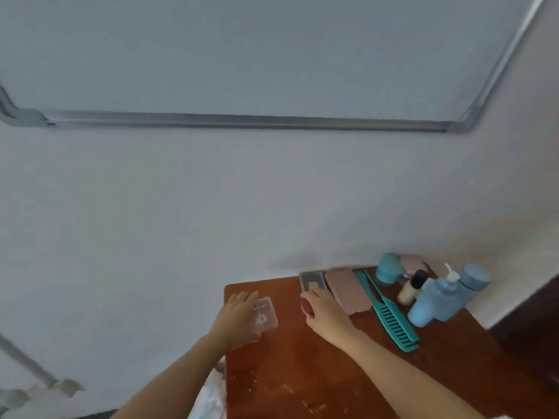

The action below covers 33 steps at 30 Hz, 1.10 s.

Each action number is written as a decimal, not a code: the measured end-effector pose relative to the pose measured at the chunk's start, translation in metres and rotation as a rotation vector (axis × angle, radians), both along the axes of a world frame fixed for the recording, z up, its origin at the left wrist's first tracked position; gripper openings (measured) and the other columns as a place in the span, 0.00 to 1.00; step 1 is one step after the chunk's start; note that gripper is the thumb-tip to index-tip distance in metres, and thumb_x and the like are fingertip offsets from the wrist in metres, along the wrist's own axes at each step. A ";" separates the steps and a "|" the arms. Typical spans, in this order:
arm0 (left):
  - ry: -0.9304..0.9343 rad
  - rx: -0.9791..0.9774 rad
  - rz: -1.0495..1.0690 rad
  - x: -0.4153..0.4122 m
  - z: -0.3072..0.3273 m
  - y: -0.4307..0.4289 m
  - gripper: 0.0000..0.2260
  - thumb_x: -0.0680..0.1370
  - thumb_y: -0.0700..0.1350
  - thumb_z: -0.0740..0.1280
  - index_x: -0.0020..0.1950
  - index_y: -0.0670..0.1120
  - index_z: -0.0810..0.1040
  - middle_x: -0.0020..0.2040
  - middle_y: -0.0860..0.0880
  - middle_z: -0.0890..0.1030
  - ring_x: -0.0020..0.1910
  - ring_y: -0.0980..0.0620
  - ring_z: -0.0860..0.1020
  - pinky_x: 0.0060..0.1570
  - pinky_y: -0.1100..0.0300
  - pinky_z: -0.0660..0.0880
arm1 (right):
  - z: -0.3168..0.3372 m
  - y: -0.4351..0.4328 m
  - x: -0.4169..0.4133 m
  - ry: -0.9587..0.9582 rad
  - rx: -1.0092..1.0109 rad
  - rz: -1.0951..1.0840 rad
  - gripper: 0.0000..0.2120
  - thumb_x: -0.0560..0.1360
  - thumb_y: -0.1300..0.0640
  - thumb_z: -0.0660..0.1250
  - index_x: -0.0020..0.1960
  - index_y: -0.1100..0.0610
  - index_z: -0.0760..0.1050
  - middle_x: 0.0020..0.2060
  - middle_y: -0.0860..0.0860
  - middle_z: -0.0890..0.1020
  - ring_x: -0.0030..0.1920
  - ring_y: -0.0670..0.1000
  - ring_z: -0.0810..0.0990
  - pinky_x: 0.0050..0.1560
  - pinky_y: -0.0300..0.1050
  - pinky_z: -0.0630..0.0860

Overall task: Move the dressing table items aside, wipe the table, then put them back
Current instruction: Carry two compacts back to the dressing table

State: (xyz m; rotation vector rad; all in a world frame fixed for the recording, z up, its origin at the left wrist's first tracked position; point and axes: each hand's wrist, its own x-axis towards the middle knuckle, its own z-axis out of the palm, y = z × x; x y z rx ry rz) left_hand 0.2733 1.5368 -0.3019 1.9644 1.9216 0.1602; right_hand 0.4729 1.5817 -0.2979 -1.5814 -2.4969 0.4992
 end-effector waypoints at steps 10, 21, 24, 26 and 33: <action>-0.122 0.108 -0.521 0.101 0.068 -0.014 0.34 0.69 0.45 0.68 0.73 0.47 0.60 0.68 0.47 0.68 0.65 0.47 0.69 0.62 0.55 0.70 | 0.053 -0.135 0.118 -0.068 0.103 -0.631 0.17 0.73 0.61 0.62 0.61 0.60 0.73 0.59 0.55 0.73 0.60 0.54 0.70 0.59 0.40 0.66; -0.199 0.156 -1.083 0.306 0.093 -0.139 0.35 0.72 0.50 0.69 0.75 0.46 0.56 0.69 0.48 0.66 0.67 0.48 0.65 0.66 0.56 0.65 | 0.084 -0.360 0.249 -0.072 0.151 -1.164 0.19 0.73 0.62 0.61 0.64 0.61 0.72 0.59 0.56 0.72 0.59 0.56 0.69 0.60 0.40 0.64; -0.198 0.168 -1.222 0.368 0.102 -0.195 0.36 0.72 0.48 0.68 0.75 0.44 0.55 0.69 0.47 0.65 0.68 0.48 0.65 0.67 0.58 0.63 | 0.094 -0.431 0.290 -0.054 0.185 -1.262 0.22 0.72 0.63 0.63 0.67 0.59 0.71 0.59 0.57 0.74 0.59 0.57 0.72 0.59 0.38 0.64; -0.223 0.167 -1.289 0.412 0.104 -0.239 0.36 0.72 0.47 0.67 0.75 0.44 0.55 0.70 0.47 0.64 0.69 0.48 0.63 0.68 0.59 0.60 | 0.096 -0.485 0.320 -0.046 0.231 -1.318 0.19 0.70 0.65 0.64 0.62 0.61 0.75 0.54 0.60 0.77 0.55 0.58 0.75 0.54 0.37 0.66; -0.269 0.087 -1.379 0.520 0.094 -0.366 0.36 0.70 0.47 0.69 0.75 0.45 0.56 0.71 0.48 0.64 0.70 0.50 0.63 0.69 0.58 0.61 | 0.092 -0.621 0.393 -0.104 0.227 -1.443 0.09 0.69 0.66 0.62 0.47 0.62 0.77 0.40 0.54 0.70 0.43 0.52 0.68 0.36 0.30 0.61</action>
